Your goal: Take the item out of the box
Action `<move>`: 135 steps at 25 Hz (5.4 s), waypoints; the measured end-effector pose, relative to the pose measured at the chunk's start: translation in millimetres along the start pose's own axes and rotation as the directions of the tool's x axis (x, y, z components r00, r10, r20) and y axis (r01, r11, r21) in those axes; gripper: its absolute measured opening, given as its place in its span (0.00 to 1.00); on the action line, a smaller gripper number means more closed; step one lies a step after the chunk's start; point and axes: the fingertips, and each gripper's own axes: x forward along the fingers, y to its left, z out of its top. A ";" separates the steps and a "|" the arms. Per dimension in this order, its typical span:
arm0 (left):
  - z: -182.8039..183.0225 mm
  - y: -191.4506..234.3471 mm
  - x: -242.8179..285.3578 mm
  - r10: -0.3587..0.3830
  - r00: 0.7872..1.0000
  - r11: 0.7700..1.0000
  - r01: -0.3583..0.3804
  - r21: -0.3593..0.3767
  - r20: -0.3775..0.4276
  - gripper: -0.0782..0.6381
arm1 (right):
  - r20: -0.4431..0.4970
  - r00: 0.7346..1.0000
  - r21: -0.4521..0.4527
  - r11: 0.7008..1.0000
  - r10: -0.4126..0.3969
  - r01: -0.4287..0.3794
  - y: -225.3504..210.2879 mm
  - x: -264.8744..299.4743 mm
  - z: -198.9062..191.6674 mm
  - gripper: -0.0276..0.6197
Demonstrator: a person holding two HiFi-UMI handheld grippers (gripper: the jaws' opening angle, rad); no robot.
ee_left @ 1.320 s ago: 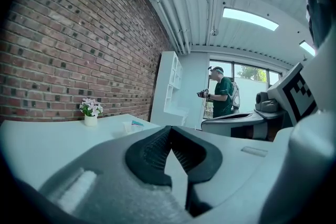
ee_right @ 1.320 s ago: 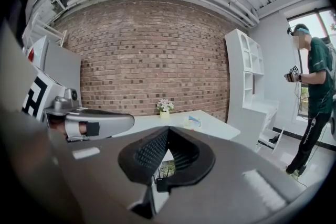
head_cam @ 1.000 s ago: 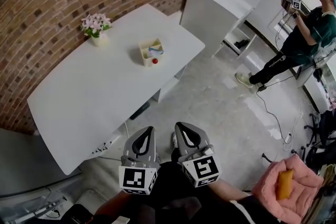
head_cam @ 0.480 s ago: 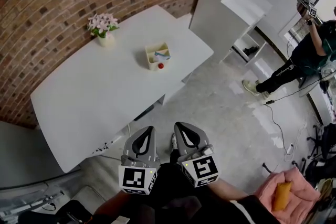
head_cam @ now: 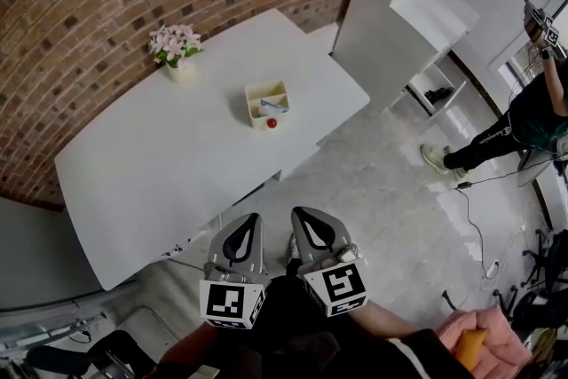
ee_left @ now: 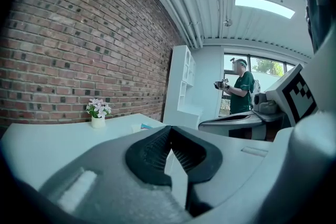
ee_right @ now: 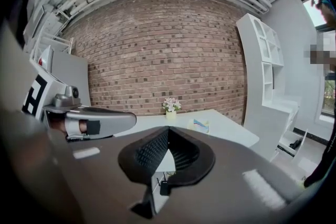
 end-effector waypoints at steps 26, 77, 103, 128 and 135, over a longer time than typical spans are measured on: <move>24.1 -37.0 92.5 0.134 0.991 0.990 -0.133 0.048 -0.004 0.12 | -0.009 0.985 -0.008 0.985 0.172 -0.172 -99.0 25.9 -1.2 0.05; 7.9 166.4 248.0 0.016 0.993 0.999 -0.022 -0.044 -0.121 0.12 | -0.328 0.945 -0.140 0.988 0.010 -0.059 -136.1 258.3 -9.9 0.10; -30.1 190.9 260.5 0.221 0.952 0.970 -0.237 -0.053 -0.211 0.12 | -0.500 0.850 -0.249 0.913 0.163 -0.322 -138.7 291.4 -69.1 0.18; -36.3 187.0 254.2 0.250 0.941 0.964 -0.263 -0.028 -0.230 0.12 | -0.510 0.855 -0.382 0.867 0.091 -0.320 -148.9 297.2 -76.9 0.05; -30.6 186.9 251.3 0.203 0.954 0.977 -0.213 -0.020 -0.220 0.12 | -0.458 0.888 -0.372 0.898 0.044 -0.237 -146.6 290.1 -53.7 0.05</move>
